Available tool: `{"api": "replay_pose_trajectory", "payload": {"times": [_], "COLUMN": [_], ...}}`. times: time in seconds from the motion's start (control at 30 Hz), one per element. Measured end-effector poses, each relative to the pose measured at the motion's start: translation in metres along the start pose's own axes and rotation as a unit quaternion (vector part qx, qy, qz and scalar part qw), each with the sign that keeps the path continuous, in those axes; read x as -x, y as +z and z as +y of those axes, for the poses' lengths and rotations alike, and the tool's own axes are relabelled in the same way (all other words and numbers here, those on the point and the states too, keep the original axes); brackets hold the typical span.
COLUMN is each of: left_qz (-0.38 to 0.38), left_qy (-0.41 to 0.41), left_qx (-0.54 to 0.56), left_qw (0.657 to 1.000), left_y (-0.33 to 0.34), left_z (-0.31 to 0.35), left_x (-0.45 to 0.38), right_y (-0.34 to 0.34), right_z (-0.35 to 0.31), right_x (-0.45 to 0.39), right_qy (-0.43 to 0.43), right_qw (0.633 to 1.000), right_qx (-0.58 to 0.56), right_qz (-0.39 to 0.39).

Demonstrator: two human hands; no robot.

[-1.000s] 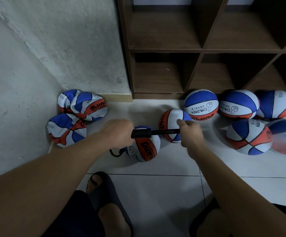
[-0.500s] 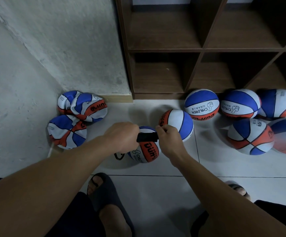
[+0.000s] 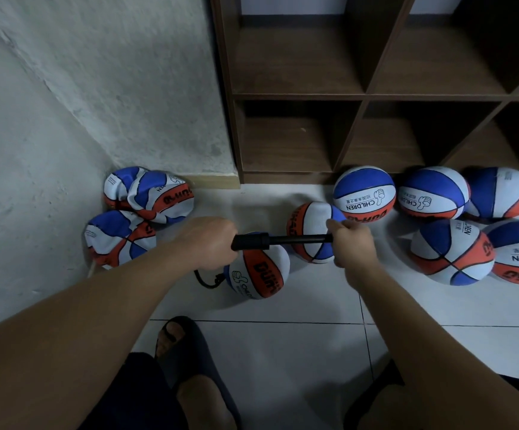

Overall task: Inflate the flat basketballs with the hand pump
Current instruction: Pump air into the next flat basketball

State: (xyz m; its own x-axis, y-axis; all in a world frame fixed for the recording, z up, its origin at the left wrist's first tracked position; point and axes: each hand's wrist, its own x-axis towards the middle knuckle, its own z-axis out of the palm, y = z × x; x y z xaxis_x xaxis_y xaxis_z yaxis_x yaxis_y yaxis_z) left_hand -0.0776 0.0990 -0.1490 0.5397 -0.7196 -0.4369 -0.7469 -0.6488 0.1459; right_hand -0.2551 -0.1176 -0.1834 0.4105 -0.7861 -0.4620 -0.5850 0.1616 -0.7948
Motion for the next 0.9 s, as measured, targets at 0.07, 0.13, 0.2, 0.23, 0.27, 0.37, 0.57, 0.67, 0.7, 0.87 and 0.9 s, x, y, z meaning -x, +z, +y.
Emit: {"api": "replay_pose_trajectory", "payload": {"times": [0.07,0.13,0.2,0.23,0.27,0.37,0.57,0.67,0.7,0.87,0.9], "left_qz": [-0.004,-0.004,0.001,0.001,-0.003,-0.008,0.017,0.013,0.011,0.002,0.002], "left_qy": [0.007,0.009,0.009,0.01,0.011,0.023,0.045,0.042,0.043,0.031,0.026], "left_qx": [-0.008,-0.011,-0.01,-0.009,-0.008,-0.017,-0.026,-0.013,-0.006,0.03,0.026], "left_qw": [1.0,1.0,1.0,1.0,1.0,1.0,0.998,0.999,0.999,0.999,0.999], "left_y": [0.001,0.002,0.005,0.008,0.012,0.016,0.01,0.01,0.009,-0.007,-0.011], "left_z": [0.01,0.017,0.02,0.021,0.022,0.025,0.02,0.024,0.024,0.017,0.012], "left_x": [0.003,0.004,0.003,0.002,0.003,0.004,0.002,0.003,0.004,0.004,0.004], "right_y": [0.011,0.025,0.036,0.04,0.044,0.053,0.057,0.051,0.049,0.027,0.019], "right_z": [0.001,0.002,0.002,0.0,0.0,0.002,-0.001,-0.002,-0.002,-0.011,-0.013], "right_x": [0.009,0.025,0.041,0.048,0.053,0.06,0.062,0.057,0.055,0.036,0.029], "right_qy": [-0.013,-0.028,-0.048,-0.059,-0.068,-0.084,-0.097,-0.1,-0.104,-0.105,-0.098], "right_qw": [1.0,0.999,0.998,0.997,0.996,0.993,0.991,0.99,0.989,0.99,0.992], "right_qx": [0.008,0.026,0.028,0.029,0.031,0.029,0.024,0.031,0.034,0.056,0.05], "right_qz": [0.012,-0.001,-0.02,-0.029,-0.039,-0.075,-0.092,-0.095,-0.098,-0.072,-0.054]}}
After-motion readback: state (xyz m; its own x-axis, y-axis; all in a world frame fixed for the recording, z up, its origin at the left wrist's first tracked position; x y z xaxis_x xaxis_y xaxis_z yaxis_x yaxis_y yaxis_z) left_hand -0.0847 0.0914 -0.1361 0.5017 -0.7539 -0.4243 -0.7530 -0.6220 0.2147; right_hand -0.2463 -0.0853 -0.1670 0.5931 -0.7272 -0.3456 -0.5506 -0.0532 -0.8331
